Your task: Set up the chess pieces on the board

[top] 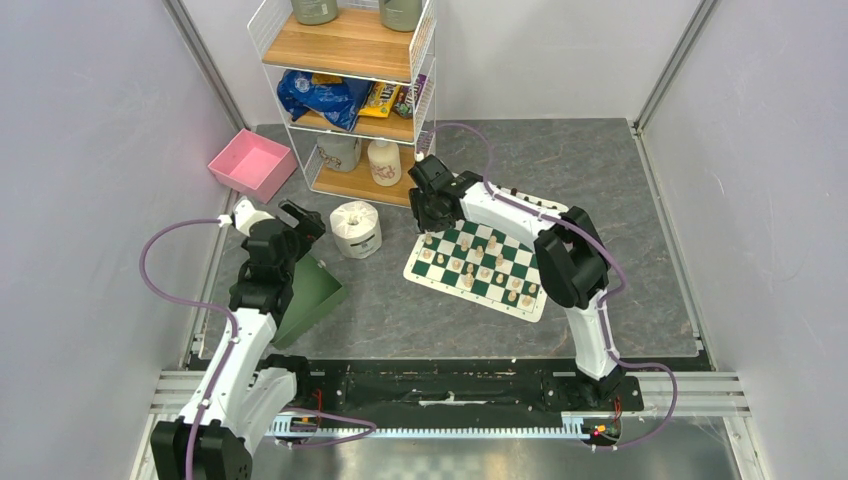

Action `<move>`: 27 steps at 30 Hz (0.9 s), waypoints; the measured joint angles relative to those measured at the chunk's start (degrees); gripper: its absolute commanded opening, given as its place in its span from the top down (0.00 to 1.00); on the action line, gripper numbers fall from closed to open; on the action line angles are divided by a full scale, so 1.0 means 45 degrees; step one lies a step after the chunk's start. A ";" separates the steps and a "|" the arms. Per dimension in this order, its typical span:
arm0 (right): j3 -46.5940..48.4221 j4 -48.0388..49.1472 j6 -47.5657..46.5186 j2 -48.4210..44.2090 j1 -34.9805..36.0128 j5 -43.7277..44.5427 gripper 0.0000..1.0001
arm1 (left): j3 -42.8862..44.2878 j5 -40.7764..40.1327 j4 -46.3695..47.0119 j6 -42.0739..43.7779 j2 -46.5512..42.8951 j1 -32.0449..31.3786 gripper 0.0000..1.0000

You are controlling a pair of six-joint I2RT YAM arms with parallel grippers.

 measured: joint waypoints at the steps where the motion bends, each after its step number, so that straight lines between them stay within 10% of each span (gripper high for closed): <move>1: 0.0053 0.0000 0.0000 0.0068 0.0010 0.0039 0.47 | 0.0000 -0.0039 -0.0010 0.0000 -0.0015 0.0000 0.00; 27: 0.0374 -0.0170 0.0102 0.0724 0.0209 0.1127 0.55 | -0.0073 -0.0461 -0.0607 0.0262 -0.0257 0.0005 0.00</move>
